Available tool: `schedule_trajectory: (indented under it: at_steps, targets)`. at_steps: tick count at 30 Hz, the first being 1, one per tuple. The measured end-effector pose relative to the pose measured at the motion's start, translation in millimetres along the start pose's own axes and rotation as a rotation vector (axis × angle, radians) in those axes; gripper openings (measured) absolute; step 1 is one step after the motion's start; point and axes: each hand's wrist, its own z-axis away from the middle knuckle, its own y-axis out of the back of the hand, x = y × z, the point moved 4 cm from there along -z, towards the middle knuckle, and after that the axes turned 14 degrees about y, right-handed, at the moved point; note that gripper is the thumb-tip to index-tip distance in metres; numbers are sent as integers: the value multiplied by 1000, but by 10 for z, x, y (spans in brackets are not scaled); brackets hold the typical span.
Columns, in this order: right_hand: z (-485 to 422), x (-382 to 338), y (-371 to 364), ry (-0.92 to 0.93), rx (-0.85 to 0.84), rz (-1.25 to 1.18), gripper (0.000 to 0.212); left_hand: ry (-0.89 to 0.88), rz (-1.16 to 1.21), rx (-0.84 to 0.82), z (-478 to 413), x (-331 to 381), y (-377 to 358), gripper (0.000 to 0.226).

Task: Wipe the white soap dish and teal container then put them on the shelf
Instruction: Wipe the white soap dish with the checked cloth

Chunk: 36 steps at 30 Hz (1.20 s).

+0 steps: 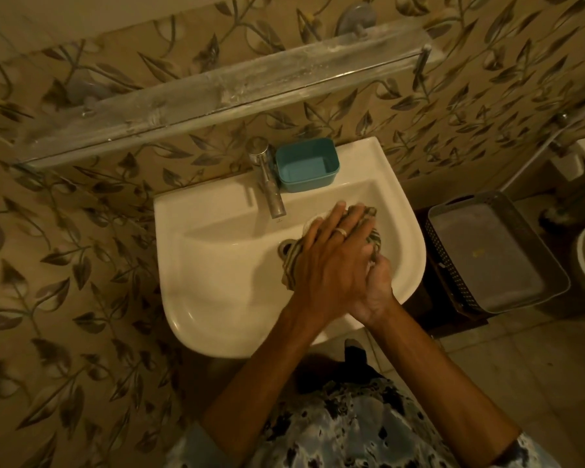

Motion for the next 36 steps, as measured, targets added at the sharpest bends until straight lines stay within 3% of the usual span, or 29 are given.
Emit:
schedule_trajectory:
  at_steps: [4,8,10,13,18,22,25,27,29,32,36]
  targets:
    - [8,97,-8,-97,-32,20,39,159,239,-119,-362,-225,21,54]
    - [-31,6,-91,-102,-79,-57,44,507,672,-178,-377,-609,-41,32]
    - [-29,-20,-104,-94,-58,-25,47,533,750,-150,-202,-572,-107,29]
    - [-42,-24,-63,-96,-15,-2,51,418,847,-84,103,-422,-125,41]
    - [-101,-133,-59,-55,74,83,48,179,586,15,404,-98,-94,48]
    - [-109,-180,-123,91,-37,151,76,70,190,93,349,44,-42,55]
    - [-77,-144,-234,134,-127,161,72,74,209,113,120,19,51,53]
    - [-57,-89,-273,62,-136,97,54,65,305,79,-26,-34,92,51]
    - [-35,-22,-311,-54,-133,42,36,137,451,74,-151,-151,156,48]
    - [-29,4,-298,-126,-116,91,45,334,657,-2,-300,-379,206,43]
    - [6,-82,-256,-138,-137,105,49,638,760,-95,-334,-759,222,33]
